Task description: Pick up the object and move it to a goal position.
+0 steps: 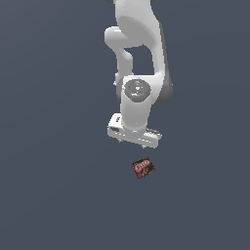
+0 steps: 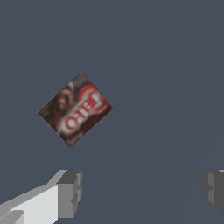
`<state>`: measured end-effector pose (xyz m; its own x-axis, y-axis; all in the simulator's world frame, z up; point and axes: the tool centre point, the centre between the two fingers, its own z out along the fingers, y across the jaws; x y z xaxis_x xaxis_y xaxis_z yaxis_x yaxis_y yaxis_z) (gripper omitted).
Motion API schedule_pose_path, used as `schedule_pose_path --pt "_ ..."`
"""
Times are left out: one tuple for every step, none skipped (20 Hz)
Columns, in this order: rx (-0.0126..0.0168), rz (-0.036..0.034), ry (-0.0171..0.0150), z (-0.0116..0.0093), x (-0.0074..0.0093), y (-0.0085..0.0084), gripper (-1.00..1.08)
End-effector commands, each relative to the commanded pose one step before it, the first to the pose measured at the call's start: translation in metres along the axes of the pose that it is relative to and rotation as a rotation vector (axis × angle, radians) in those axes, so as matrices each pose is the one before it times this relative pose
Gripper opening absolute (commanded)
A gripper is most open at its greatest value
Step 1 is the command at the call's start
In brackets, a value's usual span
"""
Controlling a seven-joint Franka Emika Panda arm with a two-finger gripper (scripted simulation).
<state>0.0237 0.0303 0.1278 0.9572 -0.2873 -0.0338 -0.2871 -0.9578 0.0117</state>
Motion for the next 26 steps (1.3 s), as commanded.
schedule_pose_path --pt "0.00197 0.06594 0.00165 0.00405 0.00459 -0.00513 1.00" --pt "0.00075 0.02575 0.00064 0.00163 0.00162 -0.00214 1.00" --pt "0.00073 0.02572 0.00065 0.00165 0.00154 -0.00219 1.00" --pt "0.00072 0.02568 0.00066 0.00166 0.00146 -0.00223 1.00" --pt "0.00071 0.02563 0.00066 0.00168 0.00137 -0.00228 1.00" --pt "0.00070 0.02560 0.00067 0.00169 0.00129 -0.00231 1.00" --pt "0.00070 0.02556 0.00068 0.00170 0.00120 -0.00235 1.00" --pt "0.00069 0.02552 0.00069 0.00172 0.00112 -0.00238 1.00" --pt "0.00069 0.02548 0.00070 0.00173 0.00103 -0.00241 1.00" --pt "0.00069 0.02544 0.00072 0.00174 0.00094 -0.00244 1.00" --pt "0.00069 0.02540 0.00073 0.00176 0.00085 -0.00246 1.00" --pt "0.00069 0.02536 0.00074 0.00177 0.00076 -0.00248 1.00" --pt "0.00069 0.02531 0.00075 0.00178 0.00067 -0.00250 1.00" --pt "0.00069 0.02527 0.00076 0.00179 0.00058 -0.00252 1.00" --pt "0.00070 0.02522 0.00078 0.00180 0.00048 -0.00253 1.00" --pt "0.00071 0.02518 0.00079 0.00182 0.00039 -0.00254 1.00" --pt "0.00072 0.02514 0.00080 0.00183 0.00030 -0.00254 1.00" --pt "0.00073 0.02509 0.00081 0.00184 0.00020 -0.00254 1.00" --pt "0.00074 0.02504 0.00082 0.00185 0.00011 -0.00254 1.00" --pt "0.00075 0.02500 0.00083 0.00186 0.00002 -0.00254 1.00" --pt "0.00077 0.02495 0.00084 0.00187 -0.00008 -0.00253 1.00" --pt "0.00078 0.02490 0.00085 0.00188 -0.00017 -0.00252 1.00" --pt "0.00079 0.02456 0.00084 0.00186 -0.00026 -0.00248 1.00" --pt "0.00077 0.02335 0.00081 0.00178 -0.00034 -0.00235 1.00" --pt "0.00075 0.02205 0.00077 0.00170 -0.00040 -0.00221 1.00" --pt "0.00072 0.02075 0.00073 0.00161 -0.00044 -0.00207 1.00"
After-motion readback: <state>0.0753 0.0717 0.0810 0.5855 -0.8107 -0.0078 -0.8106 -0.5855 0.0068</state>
